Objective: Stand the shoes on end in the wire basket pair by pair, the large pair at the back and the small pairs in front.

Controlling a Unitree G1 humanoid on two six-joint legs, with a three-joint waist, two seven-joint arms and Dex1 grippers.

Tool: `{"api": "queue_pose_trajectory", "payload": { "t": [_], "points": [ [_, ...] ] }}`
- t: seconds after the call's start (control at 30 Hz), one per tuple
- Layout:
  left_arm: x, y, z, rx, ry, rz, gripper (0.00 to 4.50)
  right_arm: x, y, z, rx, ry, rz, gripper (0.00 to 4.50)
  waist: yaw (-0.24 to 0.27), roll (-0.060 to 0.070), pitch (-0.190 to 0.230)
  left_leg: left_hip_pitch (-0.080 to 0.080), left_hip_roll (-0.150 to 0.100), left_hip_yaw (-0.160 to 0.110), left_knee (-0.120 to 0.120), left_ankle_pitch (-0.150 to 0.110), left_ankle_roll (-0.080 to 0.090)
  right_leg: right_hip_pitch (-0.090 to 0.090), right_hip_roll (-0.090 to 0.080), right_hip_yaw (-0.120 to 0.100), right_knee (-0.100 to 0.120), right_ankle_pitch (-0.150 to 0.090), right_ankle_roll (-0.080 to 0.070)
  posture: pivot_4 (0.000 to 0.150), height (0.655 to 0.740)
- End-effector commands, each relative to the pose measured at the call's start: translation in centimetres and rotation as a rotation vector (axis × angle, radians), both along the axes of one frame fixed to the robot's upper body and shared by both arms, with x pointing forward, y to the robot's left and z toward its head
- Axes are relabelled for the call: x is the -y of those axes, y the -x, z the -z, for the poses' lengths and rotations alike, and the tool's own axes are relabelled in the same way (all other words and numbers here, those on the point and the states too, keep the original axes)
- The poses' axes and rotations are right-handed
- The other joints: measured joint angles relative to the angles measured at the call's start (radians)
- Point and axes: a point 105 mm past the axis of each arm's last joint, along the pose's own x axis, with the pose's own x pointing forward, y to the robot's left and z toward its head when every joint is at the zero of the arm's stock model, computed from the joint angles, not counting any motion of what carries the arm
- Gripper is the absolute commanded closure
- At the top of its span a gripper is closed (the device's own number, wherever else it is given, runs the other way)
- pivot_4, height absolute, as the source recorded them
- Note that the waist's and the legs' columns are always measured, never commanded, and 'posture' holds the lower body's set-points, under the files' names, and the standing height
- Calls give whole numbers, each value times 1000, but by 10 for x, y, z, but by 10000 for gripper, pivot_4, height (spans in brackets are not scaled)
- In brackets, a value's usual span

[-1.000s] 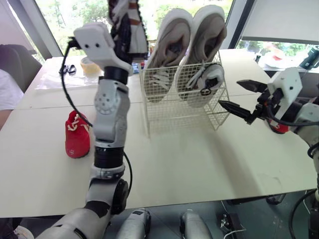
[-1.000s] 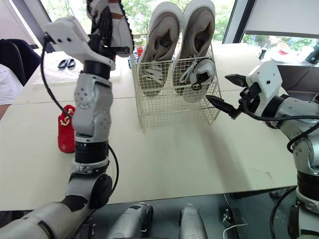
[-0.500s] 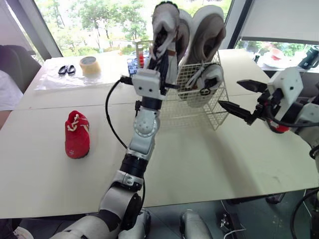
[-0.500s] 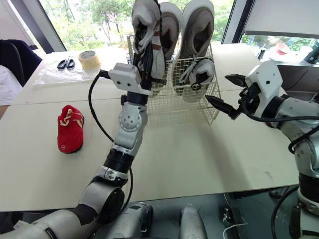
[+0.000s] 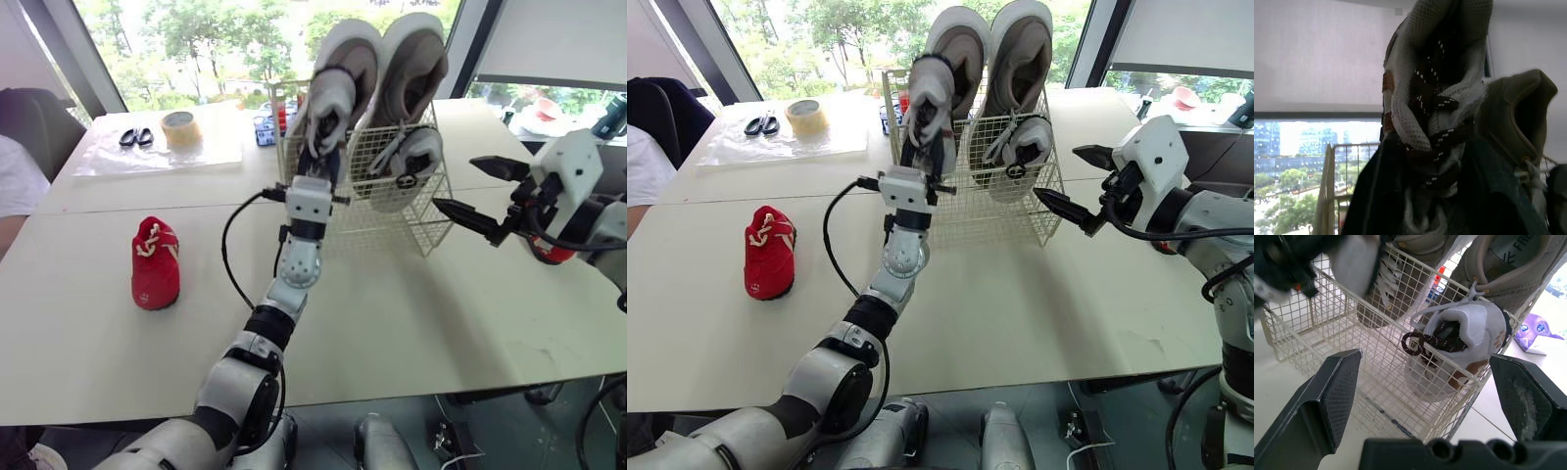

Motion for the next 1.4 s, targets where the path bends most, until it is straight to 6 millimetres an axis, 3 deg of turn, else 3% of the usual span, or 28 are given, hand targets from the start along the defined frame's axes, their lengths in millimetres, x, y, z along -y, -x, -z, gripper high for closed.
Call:
{"api": "queue_pose_trajectory", "payload": {
  "t": [0.03, 0.1, 0.13, 0.33, 0.47, 0.57, 0.63, 0.8, 0.93, 1.03, 1.13, 1.3, 1.4],
  "points": [
    [-5, -1, 3, -39, 38, 27, 11156, 0, 7, -14, 60, 14, -7, 0, -1, 0, 0, 0, 0, 0, 0, 0, 0, 0, 0, 0, 0, 0, 0, 1500, 7400],
    [-10, -2, 6, -77, 53, 52, 1219, 0, 6, -14, 60, 14, -9, 0, -5, 0, 0, 0, 0, 0, 0, 0, 0, 0, 0, 0, 0, 0, 0, 1500, 7400],
    [-10, -2, 7, -89, 55, 65, 543, 0, 6, -14, 60, 14, -9, 0, -8, 1, -1, 0, 0, 0, 0, 0, 0, 0, 0, 0, 0, 0, 0, 1500, 7400],
    [-29, 5, -4, -121, 45, 186, 543, -1, 2, -11, 57, 10, -18, 0, -8, 3, -2, 1, 1, 0, 0, 0, 0, -1, 1, 1, 0, 0, 0, 1500, 7400],
    [-39, 12, -23, -154, 14, 333, 543, 3, 1, -11, 56, 9, -12, 0, -7, 3, -1, 1, 1, 0, 0, 0, 0, -1, 1, 1, 1, 1, 0, 1500, 7400],
    [-38, 26, -34, -209, -61, 546, 543, 11, -2, -11, 65, 7, 29, 0, -8, 2, -1, 0, 1, 0, 0, 0, 0, -1, 1, 1, 2, 1, 0, 1500, 7400],
    [-47, 33, -41, -262, -68, 666, 543, 27, -9, -13, 79, 9, 121, 0, -7, 3, -1, 0, 1, 0, 1, 0, 0, -1, 1, 1, 2, 1, 0, 1500, 7400],
    [-71, 52, -52, -418, -137, 894, 543, 93, -26, -9, 67, 0, 470, 0, -9, 3, -1, 0, 1, -1, 1, 0, 0, -2, 1, 1, 4, 1, 0, 1500, 7400],
    [-87, 69, -57, -530, -220, 1040, 543, 151, -27, 30, -82, -17, 703, 0, -9, 3, -1, 0, 0, 0, 1, 0, -1, -2, 1, 1, 4, 0, 0, 1500, 7400],
    [-87, 81, -47, -603, -331, 1091, 543, 182, -25, 60, -158, -41, 818, 0, -11, 3, -1, 1, 1, 0, 1, 0, -1, -2, 1, 2, 4, 0, -1, 1500, 7400],
    [-84, 86, -38, -643, -398, 1093, 543, 202, -26, 79, -209, -105, 897, 0, -13, 4, -1, 1, 0, 2, 1, 0, -1, -2, 1, 4, 4, 0, -1, 1500, 7400],
    [-81, 91, -25, -680, -443, 1094, 543, 216, -33, 99, -265, -245, 932, 0, -32, 5, -1, 3, 1, 3, 0, 1, -1, -1, 1, 5, 5, 0, -1, 1500, 7400],
    [-81, 91, -25, -677, -437, 1088, 543, 214, -42, 104, -279, -340, 888, 0, -37, 5, -1, 3, 1, 3, -1, 1, -1, -1, 1, 5, 4, 0, -1, 1500, 7400]
  ]
}}
